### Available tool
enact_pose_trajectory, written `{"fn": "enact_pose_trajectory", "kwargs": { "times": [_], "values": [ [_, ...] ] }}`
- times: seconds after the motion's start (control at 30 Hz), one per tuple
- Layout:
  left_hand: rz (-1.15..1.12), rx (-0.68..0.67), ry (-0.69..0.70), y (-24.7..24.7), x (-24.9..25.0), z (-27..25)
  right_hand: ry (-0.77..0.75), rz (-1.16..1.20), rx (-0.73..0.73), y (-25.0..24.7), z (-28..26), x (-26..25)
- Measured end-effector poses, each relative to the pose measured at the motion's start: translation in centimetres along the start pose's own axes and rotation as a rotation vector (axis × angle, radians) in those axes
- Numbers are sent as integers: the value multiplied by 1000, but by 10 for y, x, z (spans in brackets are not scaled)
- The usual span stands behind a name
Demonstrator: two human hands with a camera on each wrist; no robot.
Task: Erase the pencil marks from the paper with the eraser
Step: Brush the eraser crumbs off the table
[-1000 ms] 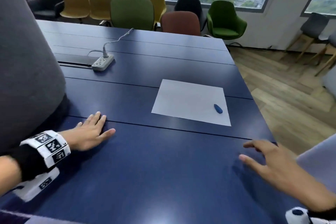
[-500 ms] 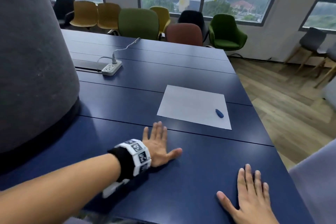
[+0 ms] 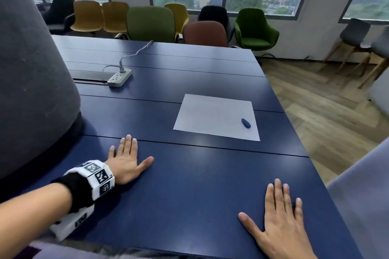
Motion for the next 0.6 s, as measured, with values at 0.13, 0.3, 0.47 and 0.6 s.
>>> {"fn": "enact_pose_trajectory", "kwargs": {
  "times": [0.13, 0.3, 0.47, 0.6],
  "values": [
    [5, -49, 99, 8, 48, -13, -11, -6, 76, 1, 0, 0],
    [66, -42, 387, 27, 156, -42, -21, 11, 129, 2, 3, 0],
    [34, -175, 622, 42, 225, -84, -32, 18, 196, -1, 4, -2],
    [-99, -162, 482, 18, 173, -78, -18, 17, 206, -1, 1, -2]
  ]
}}
Point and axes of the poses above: each hand's wrist, its own z-axis towards the middle knuckle, its own y-axis out of the palm, x = y × z, the point moved 6 cm from there along z, towards the middle knuckle, and after that the axes turned 3 degrees about -y, right-handed, at the moved point
